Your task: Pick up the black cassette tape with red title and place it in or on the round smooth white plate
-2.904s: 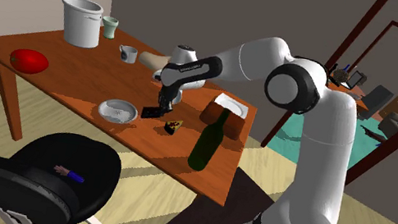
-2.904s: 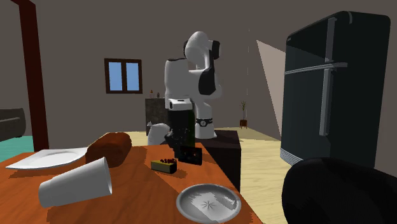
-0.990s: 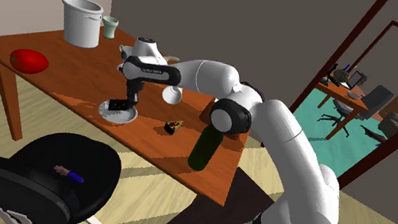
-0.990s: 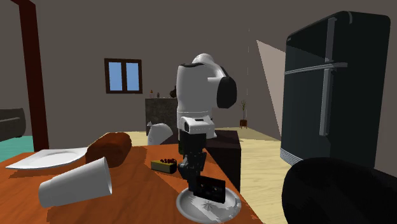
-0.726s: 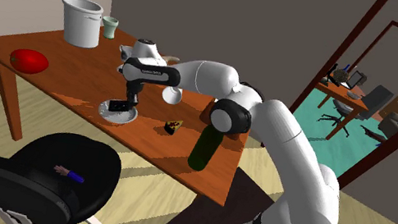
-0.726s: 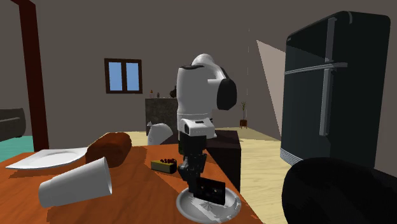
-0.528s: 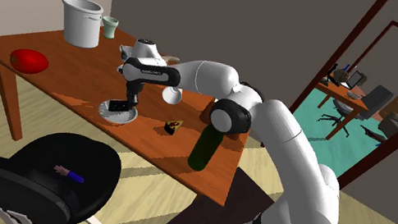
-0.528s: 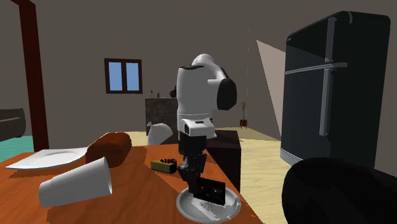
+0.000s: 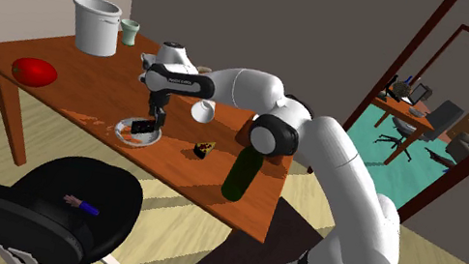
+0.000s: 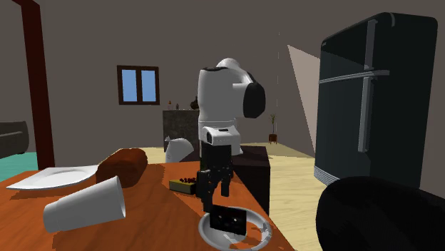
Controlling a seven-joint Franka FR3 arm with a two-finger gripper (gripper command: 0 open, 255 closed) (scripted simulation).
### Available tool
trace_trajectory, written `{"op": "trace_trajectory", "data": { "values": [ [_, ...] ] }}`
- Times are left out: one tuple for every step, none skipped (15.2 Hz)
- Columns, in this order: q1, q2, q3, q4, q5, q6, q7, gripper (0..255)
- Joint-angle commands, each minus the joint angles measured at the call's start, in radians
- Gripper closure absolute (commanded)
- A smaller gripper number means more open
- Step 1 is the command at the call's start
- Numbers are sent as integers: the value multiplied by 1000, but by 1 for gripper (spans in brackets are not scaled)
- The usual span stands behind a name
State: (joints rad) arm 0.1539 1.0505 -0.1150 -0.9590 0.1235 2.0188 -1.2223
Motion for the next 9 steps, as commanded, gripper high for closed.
{"op": "trace_trajectory", "data": {
  "values": [
    [1,-34,-2,0,-2,-35,1,0],
    [1,-48,-3,4,-3,-52,1,0],
    [1,-48,-3,4,-3,-52,1,0],
    [1,-48,-3,3,-3,-51,1,0],
    [1,-48,-3,3,-3,-52,1,0],
    [1,-48,-3,4,-3,-52,1,0],
    [1,-48,-3,4,-3,-52,1,0],
    [1,-48,-3,4,-3,-52,1,0],
    [1,-48,-3,4,-3,-52,1,0]
  ]
}}
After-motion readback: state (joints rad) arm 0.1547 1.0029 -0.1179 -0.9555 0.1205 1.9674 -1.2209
